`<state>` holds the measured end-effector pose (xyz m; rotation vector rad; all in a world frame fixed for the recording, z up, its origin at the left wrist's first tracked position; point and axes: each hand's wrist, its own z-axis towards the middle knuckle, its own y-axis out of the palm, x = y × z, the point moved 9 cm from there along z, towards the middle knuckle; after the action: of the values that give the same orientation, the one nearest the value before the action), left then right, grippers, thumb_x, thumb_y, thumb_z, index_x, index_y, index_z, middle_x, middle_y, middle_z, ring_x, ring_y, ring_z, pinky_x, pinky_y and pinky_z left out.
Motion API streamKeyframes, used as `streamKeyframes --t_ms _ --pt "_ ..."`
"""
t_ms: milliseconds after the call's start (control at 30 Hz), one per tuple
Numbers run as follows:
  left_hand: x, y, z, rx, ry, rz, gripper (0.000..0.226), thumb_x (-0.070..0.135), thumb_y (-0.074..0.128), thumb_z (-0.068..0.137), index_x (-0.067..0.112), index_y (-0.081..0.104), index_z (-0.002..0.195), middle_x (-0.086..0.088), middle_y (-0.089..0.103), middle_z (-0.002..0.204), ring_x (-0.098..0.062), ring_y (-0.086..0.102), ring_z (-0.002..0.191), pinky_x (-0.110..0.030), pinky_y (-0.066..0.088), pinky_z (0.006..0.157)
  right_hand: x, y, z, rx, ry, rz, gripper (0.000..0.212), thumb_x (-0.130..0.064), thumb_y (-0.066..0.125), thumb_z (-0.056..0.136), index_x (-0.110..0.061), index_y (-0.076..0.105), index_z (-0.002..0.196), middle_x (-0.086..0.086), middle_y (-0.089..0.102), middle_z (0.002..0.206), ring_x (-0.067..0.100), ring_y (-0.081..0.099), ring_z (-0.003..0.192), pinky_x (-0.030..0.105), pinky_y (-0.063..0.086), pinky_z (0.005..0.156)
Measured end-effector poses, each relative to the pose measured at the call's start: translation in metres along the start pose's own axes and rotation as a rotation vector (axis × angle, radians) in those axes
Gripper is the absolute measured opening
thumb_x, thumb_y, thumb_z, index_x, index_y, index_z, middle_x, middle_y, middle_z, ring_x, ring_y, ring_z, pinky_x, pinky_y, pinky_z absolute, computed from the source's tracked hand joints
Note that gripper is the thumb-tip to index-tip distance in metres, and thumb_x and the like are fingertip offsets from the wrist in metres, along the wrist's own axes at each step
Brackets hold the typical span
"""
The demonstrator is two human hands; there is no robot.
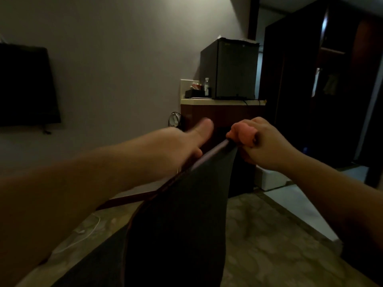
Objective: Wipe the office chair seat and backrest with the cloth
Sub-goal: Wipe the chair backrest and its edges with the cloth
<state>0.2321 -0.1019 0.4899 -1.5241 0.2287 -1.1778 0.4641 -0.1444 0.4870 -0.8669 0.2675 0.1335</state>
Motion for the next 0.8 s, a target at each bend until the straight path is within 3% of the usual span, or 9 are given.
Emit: streamKeyframes --t_ms 100,200,267,400,467,533,633,733,800 --pt "-0.024 0.007 -0.004 0.02 0.044 -0.309 0.102 0.09 0.009 0.079 0.025 0.081 0.113 0.015 0.065 0.142 -0.009 0.047 0.141 -0.043 0.023 0.123 -0.011 0.0 -0.01 0.034 -0.061 0.018 0.053 -0.012 0.073 0.089 -0.036 0.057 0.134 -0.006 0.048 0.123 0.012 0.051 0.114 0.018 0.042 0.09" --pt "-0.033 0.022 -0.005 -0.006 0.094 -0.479 0.097 0.086 0.013 0.081 0.026 0.084 0.109 0.017 0.071 0.133 -0.004 0.049 0.14 -0.041 0.016 0.127 -0.035 -0.005 -0.025 0.042 -0.217 0.009 0.048 -0.018 0.072 0.084 -0.039 0.057 0.124 -0.009 0.054 0.121 0.007 0.049 0.114 0.018 0.041 0.091" --pt "-0.028 0.022 -0.001 0.012 0.136 -0.486 0.093 0.069 0.01 0.087 0.017 0.082 0.112 0.009 0.073 0.132 -0.003 0.051 0.137 -0.035 0.018 0.126 -0.034 -0.004 -0.018 0.03 -0.259 -0.078 0.046 -0.018 0.075 0.086 -0.042 0.056 0.12 -0.013 0.056 0.118 0.01 0.048 0.115 0.021 0.041 0.092" --pt "-0.015 0.027 0.003 -0.014 0.164 -0.481 0.083 0.065 0.011 0.081 0.023 0.08 0.105 0.03 0.073 0.106 0.02 0.055 0.108 -0.011 0.03 0.103 -0.005 0.005 0.012 0.04 -0.133 -0.226 0.048 -0.027 0.077 0.09 -0.055 0.046 0.113 -0.016 0.052 0.115 0.013 0.047 0.112 0.023 0.039 0.086" --pt "-0.012 0.035 0.005 -0.025 0.166 -0.508 0.083 0.07 0.013 0.08 0.026 0.079 0.103 0.029 0.072 0.104 0.022 0.059 0.098 -0.001 0.036 0.087 -0.004 0.006 0.008 0.081 -0.082 -0.219 0.046 -0.029 0.076 0.088 -0.056 0.047 0.112 -0.011 0.051 0.118 0.014 0.046 0.112 0.027 0.043 0.088" --pt "-0.007 0.044 0.009 -0.032 0.189 -0.511 0.089 0.083 0.011 0.086 0.027 0.078 0.104 0.018 0.072 0.119 0.014 0.062 0.105 -0.004 0.041 0.086 -0.027 0.001 -0.012 0.106 -0.164 -0.127 0.035 -0.027 0.073 0.088 -0.049 0.053 0.107 -0.011 0.051 0.115 0.011 0.045 0.11 0.027 0.043 0.089" --pt "-0.006 0.05 0.016 -0.022 0.2 -0.507 0.094 0.093 0.014 0.075 0.03 0.077 0.107 0.004 0.069 0.135 -0.005 0.059 0.124 -0.014 0.036 0.092 -0.054 -0.01 -0.034 0.051 -0.323 -0.039 0.029 -0.03 0.07 0.083 -0.046 0.055 0.102 -0.021 0.052 0.107 0.012 0.047 0.112 0.029 0.044 0.092" --pt "-0.007 0.051 0.023 -0.014 0.186 -0.477 0.104 0.097 0.016 0.063 0.031 0.076 0.116 0.001 0.068 0.137 -0.007 0.058 0.123 -0.015 0.035 0.09 -0.024 -0.008 -0.013 0.008 -0.175 -0.034 0.036 -0.027 0.073 0.082 -0.05 0.053 0.103 -0.018 0.052 0.113 0.018 0.05 0.12 0.042 0.05 0.098" --pt "-0.003 0.056 0.026 -0.031 0.179 -0.464 0.112 0.098 0.014 0.061 0.027 0.074 0.124 0.003 0.069 0.133 -0.001 0.06 0.112 -0.01 0.035 0.083 -0.009 -0.003 -0.009 0.035 -0.065 -0.013 0.037 -0.026 0.072 0.084 -0.052 0.052 0.102 -0.012 0.051 0.12 0.02 0.049 0.122 0.041 0.051 0.097"
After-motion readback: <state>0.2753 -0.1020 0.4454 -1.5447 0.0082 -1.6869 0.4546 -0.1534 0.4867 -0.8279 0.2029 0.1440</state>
